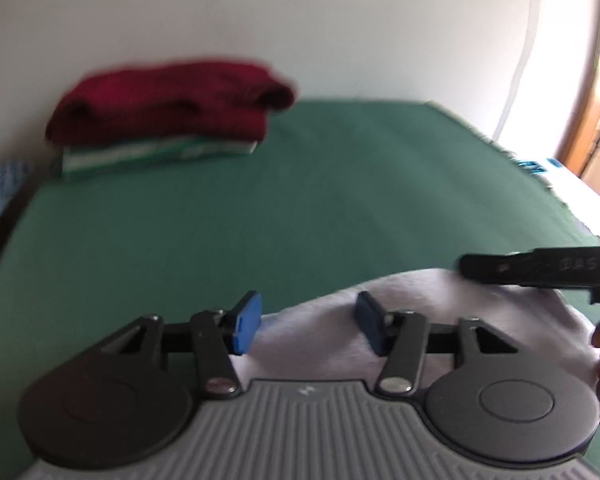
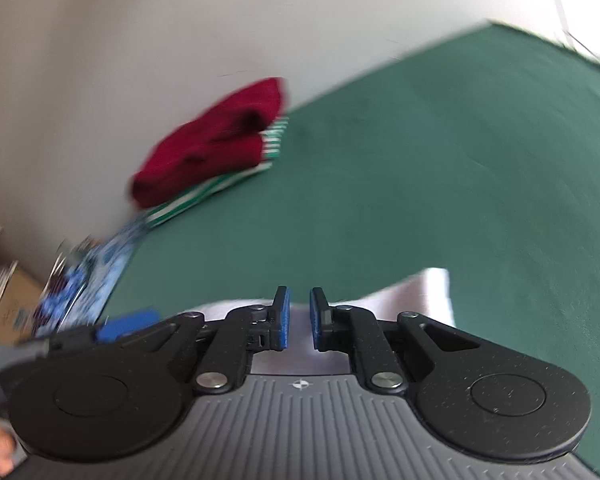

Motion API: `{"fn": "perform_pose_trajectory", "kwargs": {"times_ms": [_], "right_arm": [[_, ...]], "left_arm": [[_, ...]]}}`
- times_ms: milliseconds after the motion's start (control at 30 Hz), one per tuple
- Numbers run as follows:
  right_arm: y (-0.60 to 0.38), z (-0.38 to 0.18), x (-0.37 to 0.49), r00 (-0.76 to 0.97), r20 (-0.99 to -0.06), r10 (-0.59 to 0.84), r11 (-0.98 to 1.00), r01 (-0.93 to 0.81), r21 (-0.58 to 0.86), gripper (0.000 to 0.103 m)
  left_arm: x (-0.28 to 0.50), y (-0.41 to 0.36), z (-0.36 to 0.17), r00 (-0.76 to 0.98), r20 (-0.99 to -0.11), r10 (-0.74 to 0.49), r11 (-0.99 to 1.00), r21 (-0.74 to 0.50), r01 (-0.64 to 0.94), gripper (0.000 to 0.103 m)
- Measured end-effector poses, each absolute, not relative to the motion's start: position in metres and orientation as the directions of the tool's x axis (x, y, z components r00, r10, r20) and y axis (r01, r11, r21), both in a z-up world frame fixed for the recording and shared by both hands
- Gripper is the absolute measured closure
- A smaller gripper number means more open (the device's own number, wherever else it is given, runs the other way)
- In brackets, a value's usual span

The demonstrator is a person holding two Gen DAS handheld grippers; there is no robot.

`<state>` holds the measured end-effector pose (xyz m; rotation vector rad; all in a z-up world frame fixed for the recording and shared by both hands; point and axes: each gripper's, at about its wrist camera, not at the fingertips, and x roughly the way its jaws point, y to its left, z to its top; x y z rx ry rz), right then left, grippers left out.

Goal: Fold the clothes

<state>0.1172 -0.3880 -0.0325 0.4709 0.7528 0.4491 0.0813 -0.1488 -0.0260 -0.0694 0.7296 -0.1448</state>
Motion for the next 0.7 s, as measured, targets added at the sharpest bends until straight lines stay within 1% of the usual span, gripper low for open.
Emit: {"fn": "perform_pose_trajectory", "kwargs": {"times_ms": [33, 133, 200, 233, 267, 300, 367, 400, 433, 500, 533, 567, 600, 633, 667, 700], "right_arm": [[-0.396, -0.040, 0.123, 0.647, -0.545, 0.532, 0.801, -0.178, 0.571, 0.103], [-0.410, -0.045, 0.124, 0.667, -0.541, 0.512, 0.807, -0.159, 0.569, 0.103], [-0.416, -0.041, 0.118, 0.685, -0.544, 0.485, 0.820, -0.140, 0.555, 0.103], [-0.418, -0.037, 0.115, 0.698, -0.549, 0.461, 0.832, -0.123, 0.542, 0.103], [-0.426, -0.030, 0.109, 0.710, -0.536, 0.457, 0.822, -0.106, 0.560, 0.100], [-0.434, -0.022, 0.099, 0.722, -0.505, 0.473, 0.800, -0.113, 0.589, 0.091], [-0.446, -0.006, 0.079, 0.731, -0.446, 0.517, 0.757, -0.146, 0.637, 0.090], [-0.444, -0.002, 0.069, 0.715, -0.428, 0.553, 0.737, -0.179, 0.652, 0.087], [-0.437, -0.002, 0.061, 0.685, -0.424, 0.593, 0.721, -0.217, 0.658, 0.081], [-0.421, -0.009, 0.046, 0.628, -0.444, 0.639, 0.717, -0.278, 0.639, 0.080], [-0.424, -0.015, 0.041, 0.629, -0.462, 0.625, 0.726, -0.253, 0.639, 0.080], [-0.429, -0.021, 0.037, 0.631, -0.480, 0.610, 0.736, -0.226, 0.638, 0.080], [-0.433, -0.027, 0.032, 0.632, -0.498, 0.594, 0.745, -0.198, 0.637, 0.088], [-0.441, -0.033, 0.032, 0.642, -0.512, 0.571, 0.752, -0.159, 0.640, 0.103], [-0.449, -0.040, 0.032, 0.650, -0.526, 0.549, 0.757, -0.119, 0.642, 0.103], [-0.453, -0.044, 0.030, 0.651, -0.529, 0.545, 0.762, -0.121, 0.636, 0.103]], "left_arm": [[0.087, -0.146, -0.031, 0.727, -0.668, -0.155, 0.987, -0.127, 0.093, 0.029], [0.091, -0.138, -0.036, 0.727, -0.670, -0.150, 0.988, -0.129, 0.085, 0.017], [0.088, -0.127, -0.034, 0.727, -0.669, -0.156, 0.986, -0.152, 0.072, 0.017], [0.079, -0.123, -0.029, 0.740, -0.658, -0.139, 0.988, -0.142, 0.060, 0.028], [0.070, -0.119, -0.022, 0.754, -0.646, -0.120, 0.991, -0.129, 0.047, 0.037], [0.060, -0.115, -0.016, 0.767, -0.634, -0.100, 0.993, -0.116, 0.034, 0.044], [0.036, -0.109, -0.002, 0.792, -0.604, -0.087, 0.996, -0.079, 0.049, 0.046], [0.024, -0.113, 0.003, 0.798, -0.595, -0.096, 0.995, -0.064, 0.073, 0.047], [0.012, -0.118, 0.007, 0.803, -0.586, -0.108, 0.994, -0.048, 0.098, 0.049], [-0.007, -0.131, 0.007, 0.795, -0.592, -0.132, 0.989, -0.023, 0.147, 0.048], [-0.012, -0.138, 0.003, 0.790, -0.601, -0.122, 0.988, -0.002, 0.152, 0.047], [-0.015, -0.143, -0.003, 0.783, -0.612, -0.107, 0.989, 0.019, 0.150, 0.047], [-0.014, -0.144, -0.009, 0.777, -0.623, -0.090, 0.990, 0.027, 0.137, 0.047], [-0.013, -0.145, -0.016, 0.771, -0.633, -0.074, 0.992, 0.033, 0.122, 0.046], [-0.011, -0.143, -0.018, 0.770, -0.635, -0.060, 0.994, 0.037, 0.108, 0.042], [-0.010, -0.141, -0.020, 0.771, -0.635, -0.046, 0.995, 0.041, 0.093, 0.032]]}}
